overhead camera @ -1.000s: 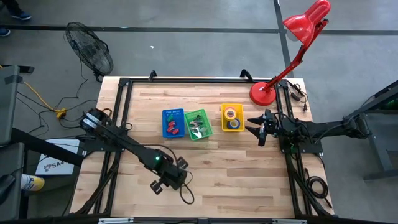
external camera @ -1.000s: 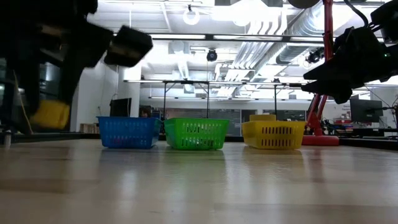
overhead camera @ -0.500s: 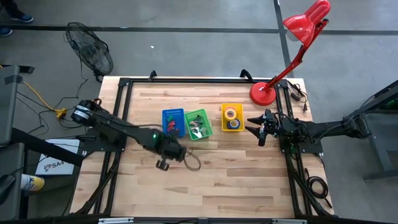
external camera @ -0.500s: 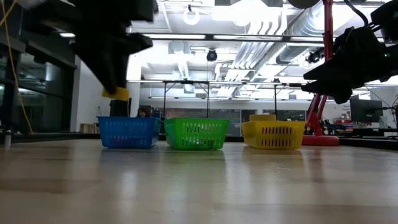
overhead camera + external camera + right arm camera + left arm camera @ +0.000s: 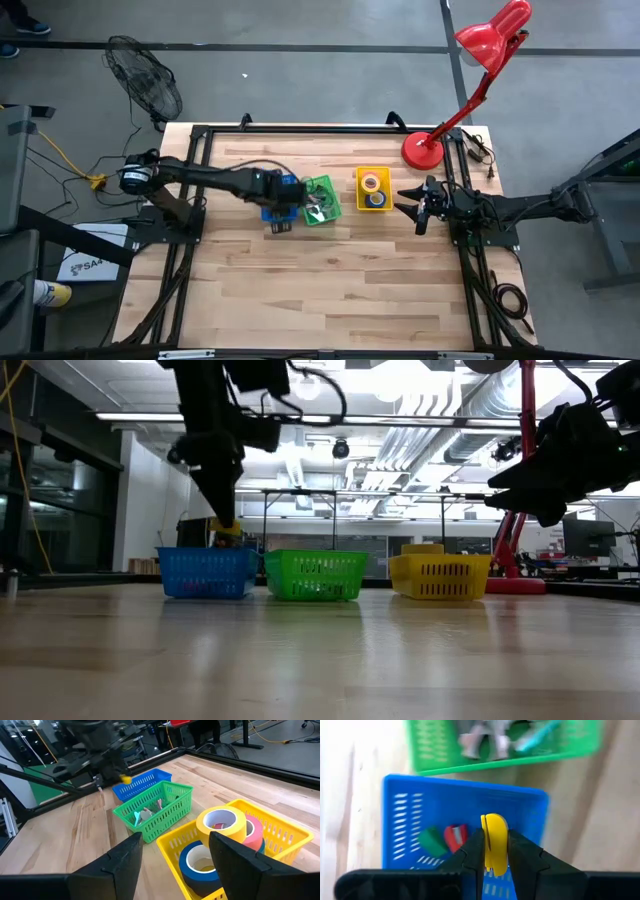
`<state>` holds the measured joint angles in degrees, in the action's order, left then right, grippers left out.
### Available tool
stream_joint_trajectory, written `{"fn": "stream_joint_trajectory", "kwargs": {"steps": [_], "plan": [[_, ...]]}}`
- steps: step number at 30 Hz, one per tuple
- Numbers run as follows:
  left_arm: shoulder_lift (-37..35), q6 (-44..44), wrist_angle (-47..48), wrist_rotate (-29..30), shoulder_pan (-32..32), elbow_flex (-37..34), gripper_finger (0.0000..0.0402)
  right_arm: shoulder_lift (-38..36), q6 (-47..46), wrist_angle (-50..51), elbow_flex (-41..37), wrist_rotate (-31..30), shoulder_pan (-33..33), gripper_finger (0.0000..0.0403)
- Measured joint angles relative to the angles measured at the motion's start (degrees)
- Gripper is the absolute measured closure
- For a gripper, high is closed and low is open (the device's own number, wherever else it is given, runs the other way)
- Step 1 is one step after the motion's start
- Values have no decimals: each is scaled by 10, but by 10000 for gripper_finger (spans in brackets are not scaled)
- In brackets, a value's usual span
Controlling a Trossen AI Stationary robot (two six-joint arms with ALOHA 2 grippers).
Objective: Pick and place Stapler, Stapler remover, tape
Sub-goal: Put the yellow stapler into the blue bin
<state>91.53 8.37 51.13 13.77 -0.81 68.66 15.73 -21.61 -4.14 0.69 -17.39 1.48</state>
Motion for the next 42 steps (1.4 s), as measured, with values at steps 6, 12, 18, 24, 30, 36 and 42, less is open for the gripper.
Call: {"fn": "stream_joint_trajectory", "kwargs": {"steps": [6, 12, 18, 24, 30, 36, 42], "plan": [[0, 41, 0, -7, -63, 0, 339, 0, 0, 0, 0, 0, 0, 182], [7, 75, -7, -51, -114, 0, 339, 0, 0, 0, 0, 0, 0, 182], [24, 90, -8, -82, -147, -1, 339, 0, 0, 0, 0, 0, 0, 182], [46, 120, -30, -85, -165, -1, 339, -1, 0, -1, 0, 0, 0, 182], [73, 145, -52, -92, -173, 0, 339, 1, 0, -1, 0, 1, 0, 182], [105, 164, -58, -92, -172, 0, 339, 3, 0, -1, 0, 11, 0, 182], [118, 177, -60, -94, -172, -1, 338, 8, 0, 0, 0, 14, 0, 182]]}}
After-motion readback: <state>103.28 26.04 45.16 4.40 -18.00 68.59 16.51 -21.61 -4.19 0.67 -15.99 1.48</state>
